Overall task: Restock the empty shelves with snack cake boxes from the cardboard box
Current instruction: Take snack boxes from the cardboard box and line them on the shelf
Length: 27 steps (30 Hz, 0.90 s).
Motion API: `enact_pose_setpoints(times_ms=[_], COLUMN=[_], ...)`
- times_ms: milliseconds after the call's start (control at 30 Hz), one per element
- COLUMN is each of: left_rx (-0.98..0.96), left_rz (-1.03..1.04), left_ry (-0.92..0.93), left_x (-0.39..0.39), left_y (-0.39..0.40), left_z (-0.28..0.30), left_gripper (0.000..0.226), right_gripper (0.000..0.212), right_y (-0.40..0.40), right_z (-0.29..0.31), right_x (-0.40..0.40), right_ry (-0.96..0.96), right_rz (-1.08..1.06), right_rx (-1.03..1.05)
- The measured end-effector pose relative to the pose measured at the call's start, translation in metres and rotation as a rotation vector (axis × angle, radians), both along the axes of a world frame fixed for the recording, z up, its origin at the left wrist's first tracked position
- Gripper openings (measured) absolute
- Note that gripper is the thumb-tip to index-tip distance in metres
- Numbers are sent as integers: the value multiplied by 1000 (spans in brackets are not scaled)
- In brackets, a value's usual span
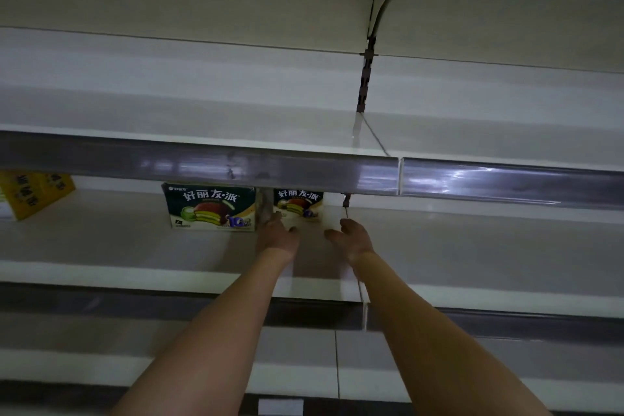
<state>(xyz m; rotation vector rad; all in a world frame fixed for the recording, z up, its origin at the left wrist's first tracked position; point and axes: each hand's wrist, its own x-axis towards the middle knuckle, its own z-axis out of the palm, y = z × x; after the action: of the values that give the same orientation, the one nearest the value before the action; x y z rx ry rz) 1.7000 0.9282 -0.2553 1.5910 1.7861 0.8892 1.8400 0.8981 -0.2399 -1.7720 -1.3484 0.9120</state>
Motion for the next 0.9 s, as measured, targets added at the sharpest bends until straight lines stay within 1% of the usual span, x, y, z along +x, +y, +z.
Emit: enact_pose_setpoints(times_ms=[167,300,400,500,600,767,900], left_rx=[-93,-77,-41,9,70,169,161], left_rz=[40,27,-17,-85,-155,-213,-317], left_ry=[-24,-29,9,54,90,73,26], left_x=[11,24,36,49,56,62,64], left_y=[-38,-64,-84,-104,-122,-162,-196], left_z=[8,10,11,13,13,11,-2], left_gripper=[52,48,44,42,39,30,26], right_gripper=[62,53,55,60,60,58,61], right_y=[-39,-71,-95,-121,-148,-202,-256], right_z=[6,13,14,14,16,10,-3], right_x=[19,31,42,52,59,64,65], right_ry=[-82,-177,-256,-293,-297,-304,-302], right_rz=[37,84,78,16,-84,-231,-309], right_rx=[-75,-50,-35,-14,21,0,-67])
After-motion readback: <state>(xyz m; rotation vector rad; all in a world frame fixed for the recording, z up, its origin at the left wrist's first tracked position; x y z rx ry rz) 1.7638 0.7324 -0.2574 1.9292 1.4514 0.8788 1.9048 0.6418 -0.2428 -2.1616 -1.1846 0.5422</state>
